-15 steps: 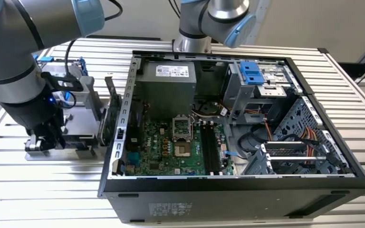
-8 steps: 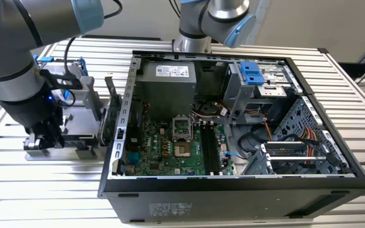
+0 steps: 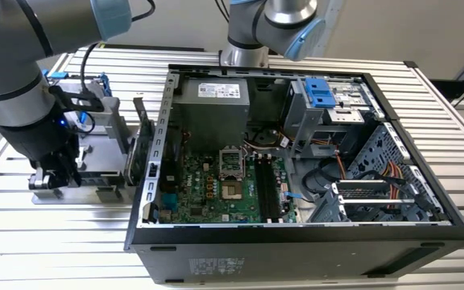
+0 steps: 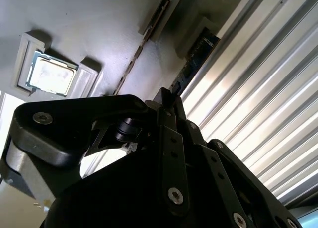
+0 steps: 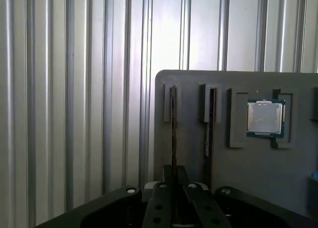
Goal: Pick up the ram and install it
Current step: 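Pick up the ram and move it above insertion slot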
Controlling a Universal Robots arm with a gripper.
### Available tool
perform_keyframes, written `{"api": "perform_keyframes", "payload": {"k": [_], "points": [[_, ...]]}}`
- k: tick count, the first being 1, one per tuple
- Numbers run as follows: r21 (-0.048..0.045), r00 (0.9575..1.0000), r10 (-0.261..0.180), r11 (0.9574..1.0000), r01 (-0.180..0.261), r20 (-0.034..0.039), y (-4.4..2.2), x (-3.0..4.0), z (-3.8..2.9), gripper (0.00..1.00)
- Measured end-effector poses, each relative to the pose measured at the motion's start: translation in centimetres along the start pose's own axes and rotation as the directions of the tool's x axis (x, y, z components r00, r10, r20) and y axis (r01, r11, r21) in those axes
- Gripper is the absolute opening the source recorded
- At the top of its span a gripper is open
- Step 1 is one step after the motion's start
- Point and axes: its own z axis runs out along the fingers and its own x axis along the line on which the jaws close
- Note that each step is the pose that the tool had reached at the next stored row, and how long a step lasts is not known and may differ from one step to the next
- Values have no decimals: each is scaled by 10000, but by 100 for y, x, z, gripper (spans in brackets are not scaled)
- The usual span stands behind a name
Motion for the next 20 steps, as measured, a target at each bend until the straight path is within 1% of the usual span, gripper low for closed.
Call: {"api": "perform_keyframes", "payload": {"k": [20], "points": [[1,10000,0,10000,0,1,2,-1,-137,0]]}}
